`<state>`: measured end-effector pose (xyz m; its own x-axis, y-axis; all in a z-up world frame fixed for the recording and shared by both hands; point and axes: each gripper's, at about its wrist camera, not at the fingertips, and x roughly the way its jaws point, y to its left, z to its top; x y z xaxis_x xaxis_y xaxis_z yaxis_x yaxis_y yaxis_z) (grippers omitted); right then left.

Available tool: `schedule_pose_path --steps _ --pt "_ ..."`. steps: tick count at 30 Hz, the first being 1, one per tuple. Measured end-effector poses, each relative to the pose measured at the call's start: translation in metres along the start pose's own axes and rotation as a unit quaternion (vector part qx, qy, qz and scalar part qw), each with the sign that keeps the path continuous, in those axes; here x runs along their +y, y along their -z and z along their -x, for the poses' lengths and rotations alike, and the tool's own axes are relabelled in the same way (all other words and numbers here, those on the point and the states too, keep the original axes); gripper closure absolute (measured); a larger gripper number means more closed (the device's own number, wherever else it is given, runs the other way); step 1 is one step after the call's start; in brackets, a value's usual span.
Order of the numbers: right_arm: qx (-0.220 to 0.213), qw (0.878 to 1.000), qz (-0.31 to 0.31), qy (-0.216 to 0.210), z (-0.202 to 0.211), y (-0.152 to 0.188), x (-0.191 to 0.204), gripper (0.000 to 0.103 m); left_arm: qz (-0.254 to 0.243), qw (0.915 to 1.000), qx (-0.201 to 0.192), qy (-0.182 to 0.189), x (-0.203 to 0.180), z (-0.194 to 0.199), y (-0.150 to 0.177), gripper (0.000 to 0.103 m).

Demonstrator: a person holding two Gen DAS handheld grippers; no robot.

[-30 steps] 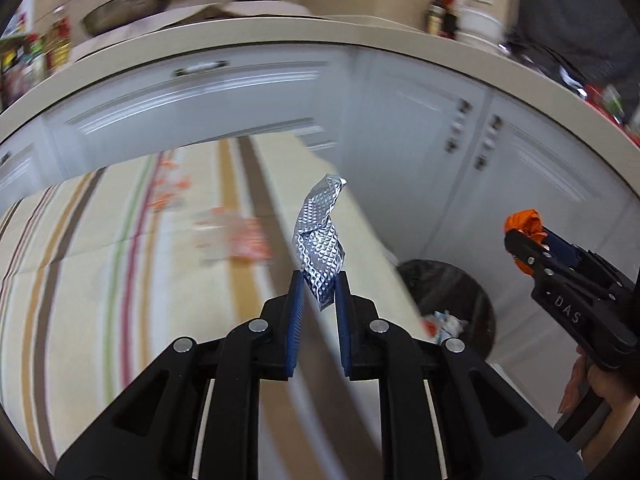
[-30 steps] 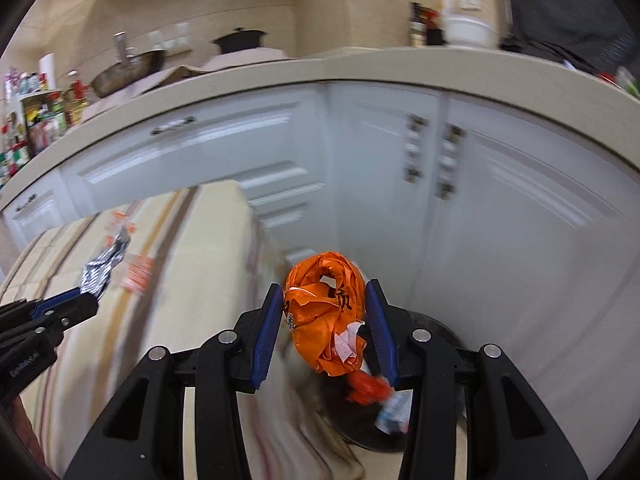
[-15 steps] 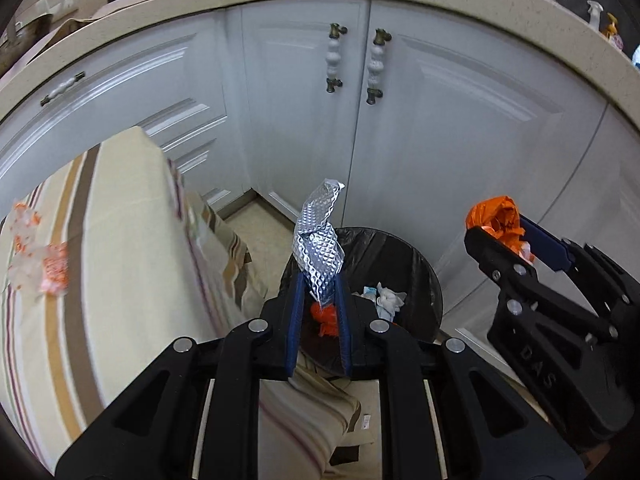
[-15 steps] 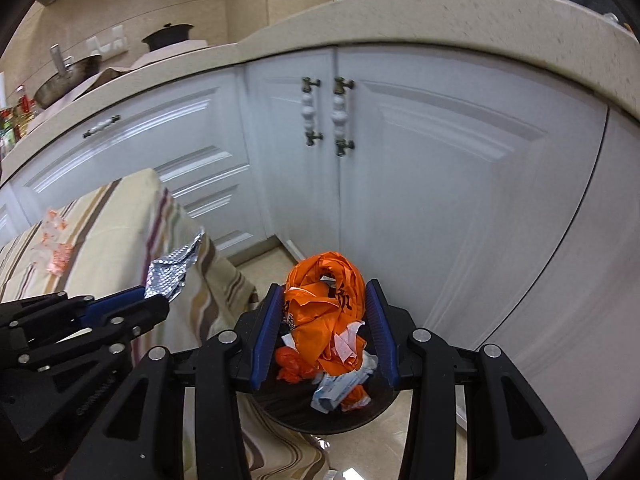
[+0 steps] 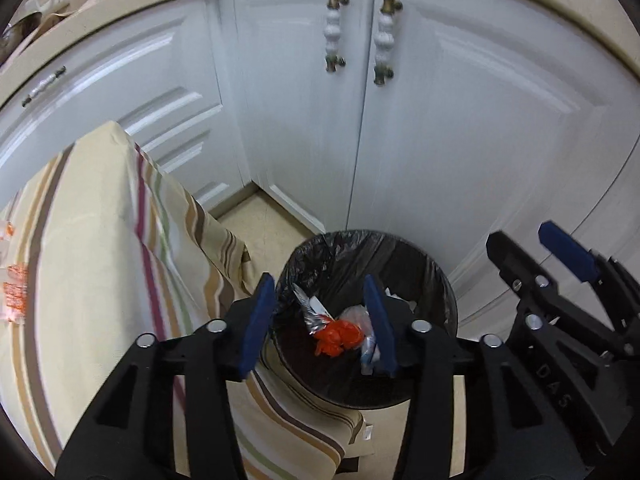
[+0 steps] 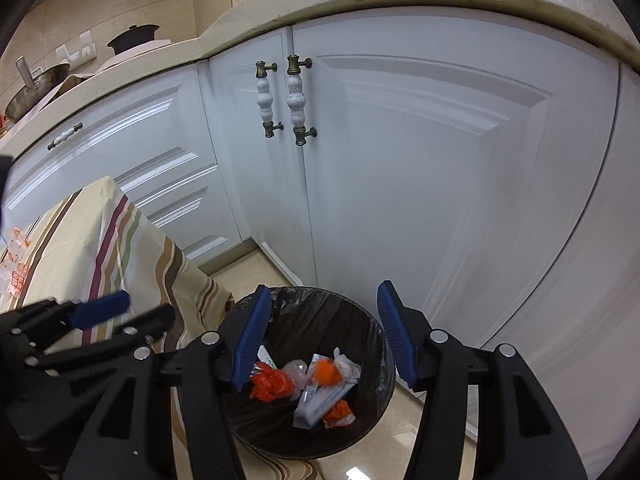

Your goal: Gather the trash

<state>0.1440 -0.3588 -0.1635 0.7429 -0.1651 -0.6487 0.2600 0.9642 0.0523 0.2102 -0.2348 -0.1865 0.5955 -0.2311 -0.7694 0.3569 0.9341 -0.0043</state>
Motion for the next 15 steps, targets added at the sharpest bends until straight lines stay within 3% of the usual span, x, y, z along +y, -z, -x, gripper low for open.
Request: schedule_pose_path --steps 9,15 --pt "-0.014 1.000 0.005 -0.019 0.024 -0.013 0.025 0.048 0.035 0.9980 -0.053 -0.005 0.039 0.064 -0.009 0.048" --pt "-0.036 0.997 0.025 -0.061 0.045 -0.024 0.069 0.046 0.067 0.9947 -0.067 -0.040 0.089 0.102 0.003 0.046"
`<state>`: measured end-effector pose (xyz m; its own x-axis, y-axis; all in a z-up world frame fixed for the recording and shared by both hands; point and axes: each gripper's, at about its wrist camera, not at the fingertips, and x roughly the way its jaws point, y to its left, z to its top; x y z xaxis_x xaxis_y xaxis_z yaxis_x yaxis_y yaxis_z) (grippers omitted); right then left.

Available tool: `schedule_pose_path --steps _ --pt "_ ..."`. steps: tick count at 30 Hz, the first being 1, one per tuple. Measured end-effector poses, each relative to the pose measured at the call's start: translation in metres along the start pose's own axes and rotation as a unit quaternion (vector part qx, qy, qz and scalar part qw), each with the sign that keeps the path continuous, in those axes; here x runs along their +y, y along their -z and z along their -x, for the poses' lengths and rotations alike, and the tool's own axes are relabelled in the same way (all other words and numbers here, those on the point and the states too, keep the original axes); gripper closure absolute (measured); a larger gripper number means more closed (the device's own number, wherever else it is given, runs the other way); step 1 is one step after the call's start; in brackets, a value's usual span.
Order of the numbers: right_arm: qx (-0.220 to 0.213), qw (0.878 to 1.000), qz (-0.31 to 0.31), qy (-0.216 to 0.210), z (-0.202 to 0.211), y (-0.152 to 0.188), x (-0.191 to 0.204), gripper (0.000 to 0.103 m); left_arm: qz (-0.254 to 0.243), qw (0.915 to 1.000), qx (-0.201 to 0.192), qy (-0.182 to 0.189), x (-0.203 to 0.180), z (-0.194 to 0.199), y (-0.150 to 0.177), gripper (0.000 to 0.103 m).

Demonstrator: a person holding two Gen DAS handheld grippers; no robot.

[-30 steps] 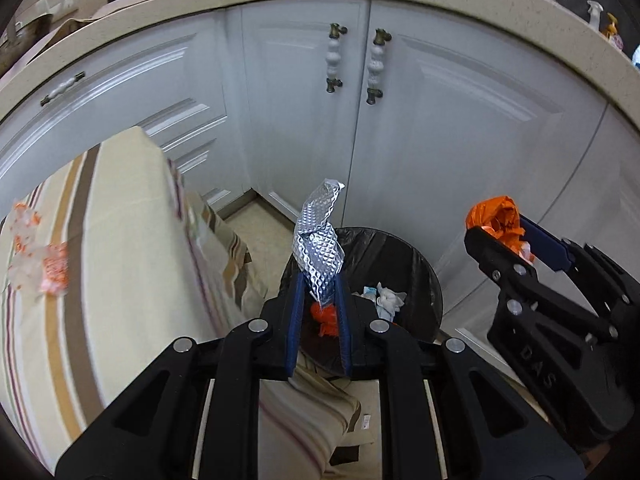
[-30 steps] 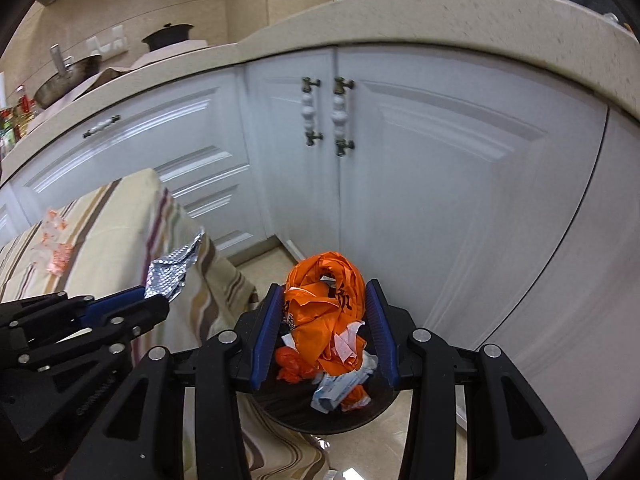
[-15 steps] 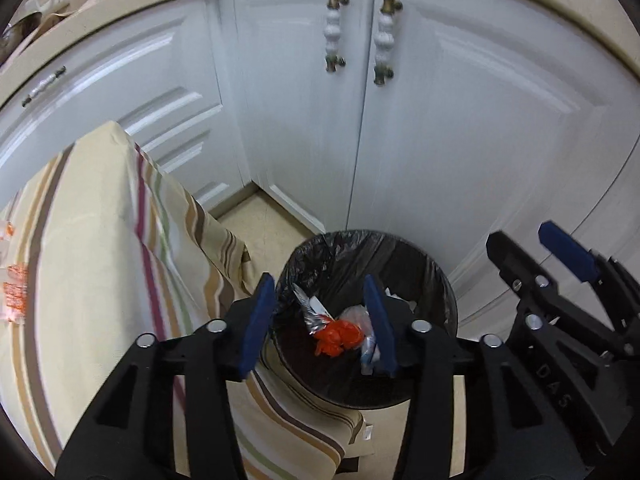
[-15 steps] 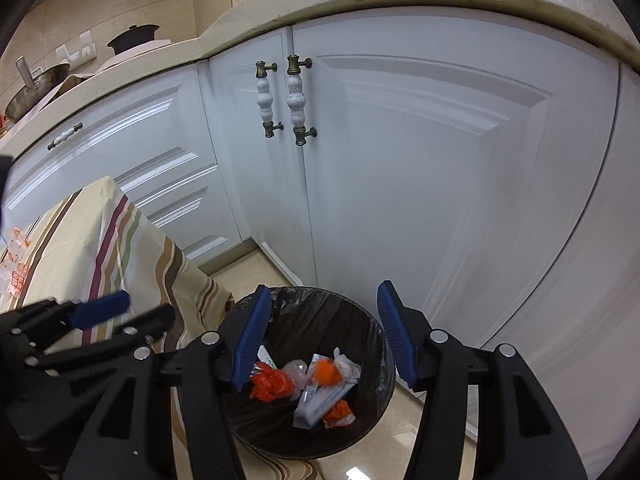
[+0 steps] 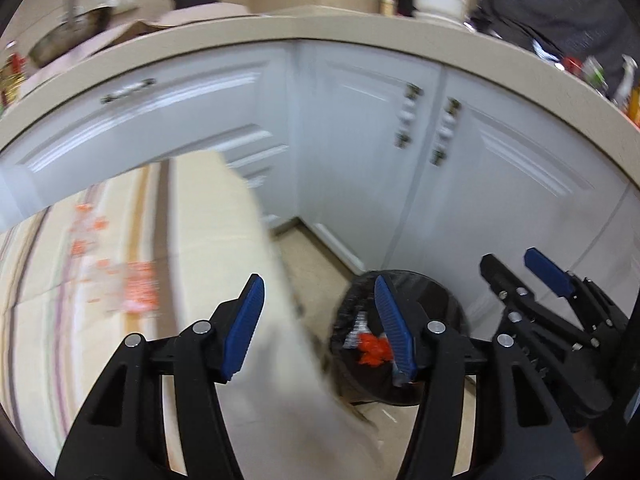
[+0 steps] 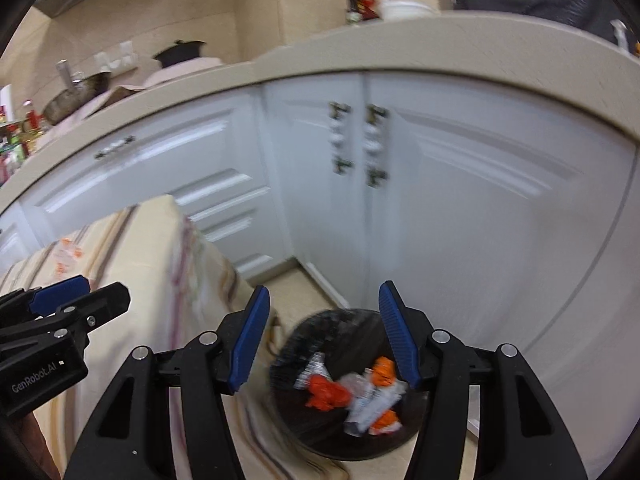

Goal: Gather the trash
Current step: 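Move both open tools back over the table toward the clear sachets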

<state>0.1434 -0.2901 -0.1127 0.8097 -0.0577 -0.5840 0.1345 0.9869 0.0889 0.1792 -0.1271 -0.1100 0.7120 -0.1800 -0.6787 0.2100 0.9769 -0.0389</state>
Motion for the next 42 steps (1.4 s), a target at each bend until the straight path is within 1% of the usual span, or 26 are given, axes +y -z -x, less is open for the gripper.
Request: schedule_pose_path --steps 4,8,10,16,20,24,29,31,35,39,40,42 --pt "-0.004 0.999 0.019 -0.034 0.003 -0.005 0.041 0.046 0.032 0.9988 -0.006 -0.038 0.053 0.024 0.006 0.045" --pt "-0.003 0.997 0.038 -0.067 0.003 -0.006 0.080 0.046 0.060 0.9946 -0.018 -0.083 0.105 0.046 0.014 0.043" --pt "-0.001 0.995 0.050 -0.086 0.002 -0.007 0.104 0.046 0.072 0.9912 -0.022 -0.109 0.131 0.056 0.019 0.041" --pt "0.007 0.988 0.088 -0.128 0.001 -0.002 0.171 0.046 0.115 0.9792 -0.025 -0.166 0.205 0.081 0.036 0.040" --pt "0.017 0.983 0.109 -0.146 -0.006 0.002 0.210 0.045 0.140 0.9709 -0.024 -0.192 0.246 0.093 0.049 0.040" --pt "0.027 0.980 0.125 -0.154 -0.012 0.006 0.240 0.042 0.161 0.9630 -0.023 -0.215 0.281 0.103 0.060 0.040" --pt "0.042 0.977 0.145 -0.147 -0.026 0.011 0.273 0.036 0.186 0.9571 -0.021 -0.221 0.310 0.106 0.069 0.040" --pt "0.052 0.977 0.153 -0.138 -0.034 0.013 0.284 0.035 0.193 0.9560 -0.019 -0.220 0.318 0.106 0.072 0.040" --pt "0.071 0.978 0.164 -0.109 -0.048 0.016 0.292 0.035 0.204 0.9559 -0.016 -0.211 0.329 0.103 0.076 0.040" --pt "0.080 0.979 0.161 -0.095 -0.053 0.017 0.291 0.035 0.207 0.9569 -0.017 -0.203 0.333 0.100 0.077 0.040" --pt "0.082 0.979 0.162 -0.093 -0.053 0.017 0.291 0.036 0.208 0.9571 -0.017 -0.201 0.334 0.099 0.076 0.040" --pt "0.085 0.979 0.161 -0.092 -0.054 0.017 0.291 0.045 0.209 0.9577 -0.017 -0.196 0.334 0.096 0.075 0.040"
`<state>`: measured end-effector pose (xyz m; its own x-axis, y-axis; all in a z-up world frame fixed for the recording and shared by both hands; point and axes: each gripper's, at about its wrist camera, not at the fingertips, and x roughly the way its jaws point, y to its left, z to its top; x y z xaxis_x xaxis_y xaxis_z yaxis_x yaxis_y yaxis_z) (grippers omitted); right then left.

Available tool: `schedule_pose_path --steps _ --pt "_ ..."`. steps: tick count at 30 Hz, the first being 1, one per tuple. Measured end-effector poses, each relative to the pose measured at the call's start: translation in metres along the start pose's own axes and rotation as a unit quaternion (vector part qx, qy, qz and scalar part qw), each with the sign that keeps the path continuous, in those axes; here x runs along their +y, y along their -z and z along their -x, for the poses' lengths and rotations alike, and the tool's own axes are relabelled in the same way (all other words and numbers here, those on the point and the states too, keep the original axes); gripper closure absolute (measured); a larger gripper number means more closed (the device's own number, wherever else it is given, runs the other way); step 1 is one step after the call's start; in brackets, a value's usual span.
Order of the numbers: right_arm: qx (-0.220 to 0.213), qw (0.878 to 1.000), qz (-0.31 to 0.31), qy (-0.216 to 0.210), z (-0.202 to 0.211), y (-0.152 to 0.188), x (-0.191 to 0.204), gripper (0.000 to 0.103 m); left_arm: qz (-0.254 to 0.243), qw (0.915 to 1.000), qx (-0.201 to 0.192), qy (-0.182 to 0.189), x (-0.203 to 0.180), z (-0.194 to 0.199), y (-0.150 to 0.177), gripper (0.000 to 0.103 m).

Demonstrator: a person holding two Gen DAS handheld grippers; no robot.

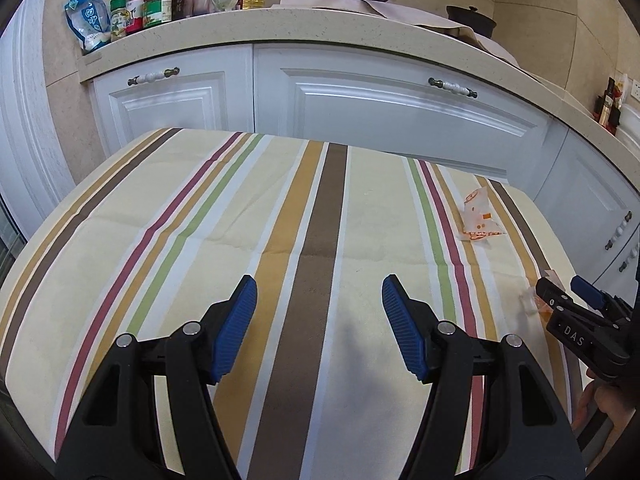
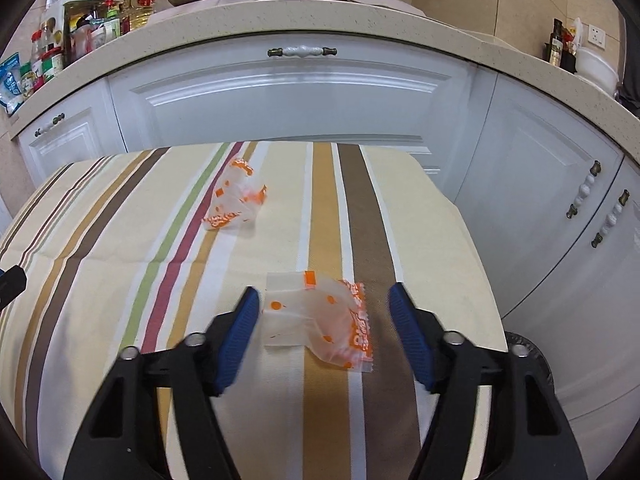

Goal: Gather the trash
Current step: 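Move both open tools back over the table toward the clear sachets, then grasp a clear sachet with the right tool while the left tool approaches the other sachet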

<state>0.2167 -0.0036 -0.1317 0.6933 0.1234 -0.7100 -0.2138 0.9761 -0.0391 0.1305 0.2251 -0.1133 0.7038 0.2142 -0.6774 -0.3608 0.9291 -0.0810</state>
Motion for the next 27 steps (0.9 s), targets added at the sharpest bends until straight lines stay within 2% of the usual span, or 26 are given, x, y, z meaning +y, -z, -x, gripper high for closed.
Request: schedule_pose_path --steps 2,5,11,21,27 --pt "0.002 1.000 0.000 -0.004 0.000 0.000 0.000 0.048 -0.001 1.0000 0.001 0.002 -0.002 -0.003 0.000 0.040" --pt "0.003 1.000 -0.002 -0.006 0.001 0.000 0.000 0.061 -0.003 1.0000 0.004 0.006 -0.008 -0.006 0.001 0.039" --pt "-0.009 1.000 -0.003 -0.015 0.008 0.002 -0.004 0.071 -0.013 0.9998 0.007 0.012 -0.023 -0.010 0.002 0.039" --pt "-0.027 0.999 -0.006 -0.022 0.015 -0.002 -0.019 0.077 -0.027 0.9993 0.009 0.025 -0.049 -0.014 0.002 0.039" --pt "-0.033 0.999 -0.003 -0.024 0.016 -0.002 -0.024 0.079 -0.024 0.9994 0.010 0.024 -0.051 -0.015 0.002 0.039"
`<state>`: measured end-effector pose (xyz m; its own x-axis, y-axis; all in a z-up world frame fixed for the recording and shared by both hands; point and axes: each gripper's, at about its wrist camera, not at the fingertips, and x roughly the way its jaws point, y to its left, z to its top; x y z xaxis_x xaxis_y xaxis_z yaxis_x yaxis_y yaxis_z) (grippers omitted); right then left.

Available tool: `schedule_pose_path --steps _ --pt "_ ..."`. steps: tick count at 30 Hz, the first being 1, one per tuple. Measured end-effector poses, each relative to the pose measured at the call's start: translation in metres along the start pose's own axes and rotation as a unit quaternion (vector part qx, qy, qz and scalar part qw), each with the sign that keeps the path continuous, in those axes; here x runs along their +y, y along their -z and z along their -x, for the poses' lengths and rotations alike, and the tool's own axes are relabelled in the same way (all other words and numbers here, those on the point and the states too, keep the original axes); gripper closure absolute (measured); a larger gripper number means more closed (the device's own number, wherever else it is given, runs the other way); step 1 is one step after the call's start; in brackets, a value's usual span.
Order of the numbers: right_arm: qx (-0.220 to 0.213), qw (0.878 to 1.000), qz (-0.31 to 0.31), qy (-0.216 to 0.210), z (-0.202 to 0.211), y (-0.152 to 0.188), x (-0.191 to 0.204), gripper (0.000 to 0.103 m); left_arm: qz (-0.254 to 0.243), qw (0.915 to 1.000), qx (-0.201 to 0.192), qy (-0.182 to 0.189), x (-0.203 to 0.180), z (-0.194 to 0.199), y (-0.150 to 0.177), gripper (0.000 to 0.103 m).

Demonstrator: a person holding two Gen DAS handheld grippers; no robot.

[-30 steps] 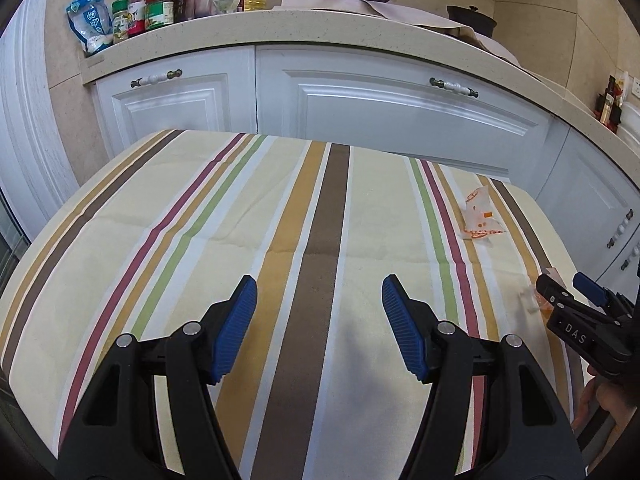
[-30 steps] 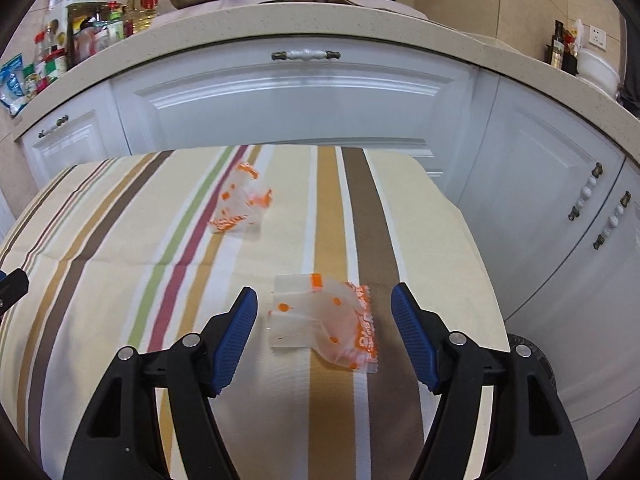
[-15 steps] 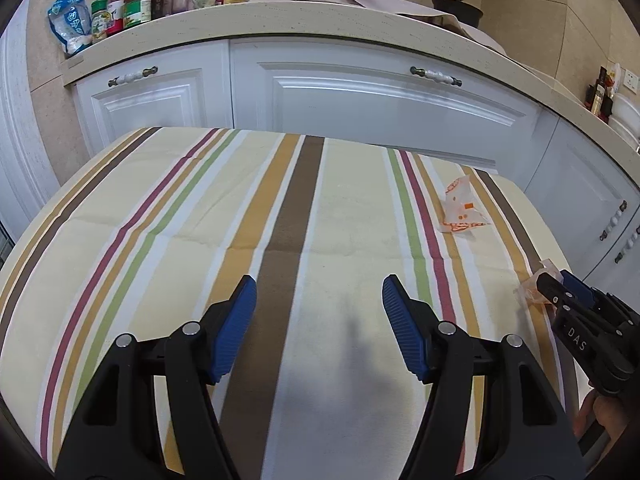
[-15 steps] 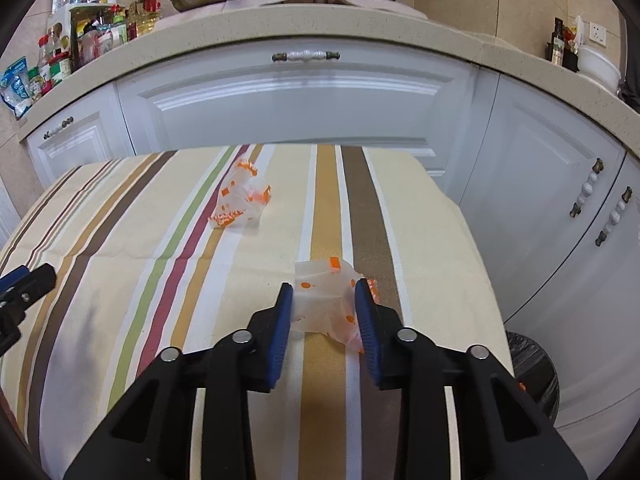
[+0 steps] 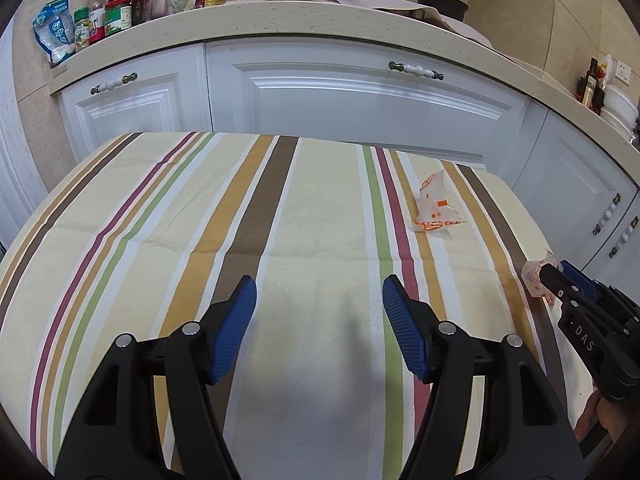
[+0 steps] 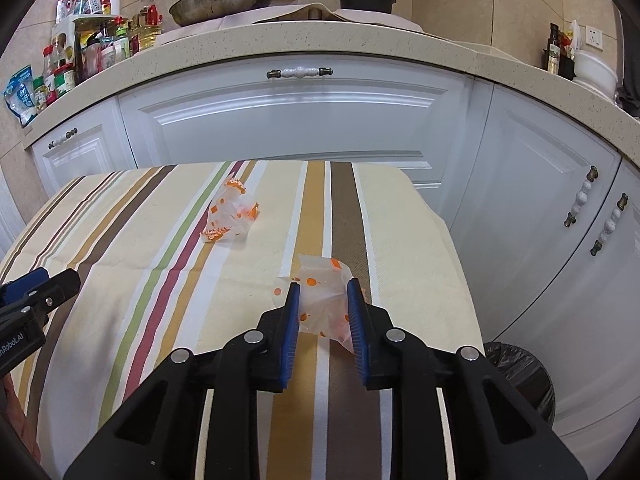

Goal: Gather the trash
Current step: 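Grasp a clear sachet with the right tool while the left tool approaches the other sachet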

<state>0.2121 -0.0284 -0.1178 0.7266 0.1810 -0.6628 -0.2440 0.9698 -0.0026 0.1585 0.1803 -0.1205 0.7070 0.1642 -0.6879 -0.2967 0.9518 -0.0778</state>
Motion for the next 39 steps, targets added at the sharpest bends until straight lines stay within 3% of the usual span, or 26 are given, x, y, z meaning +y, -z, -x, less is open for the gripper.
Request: schedule_pose_path --steps 14,23,25,39 --pt "-0.024 1.000 0.002 0.001 0.004 -0.007 -0.007 0.080 -0.007 0.9998 -0.005 0.016 -0.019 -0.011 -0.011 0.039" --pt "-0.034 0.999 0.005 -0.015 -0.010 -0.023 -0.014 0.081 -0.016 0.9995 -0.001 0.028 -0.049 -0.032 -0.027 0.038" --pt "-0.038 0.999 0.007 -0.019 -0.014 -0.029 -0.016 0.081 -0.014 0.9994 0.002 0.031 -0.055 -0.038 -0.031 0.032" --pt "-0.040 0.998 -0.006 -0.037 -0.038 -0.049 -0.034 0.081 -0.039 0.9989 0.010 0.026 -0.085 -0.076 -0.053 0.032"
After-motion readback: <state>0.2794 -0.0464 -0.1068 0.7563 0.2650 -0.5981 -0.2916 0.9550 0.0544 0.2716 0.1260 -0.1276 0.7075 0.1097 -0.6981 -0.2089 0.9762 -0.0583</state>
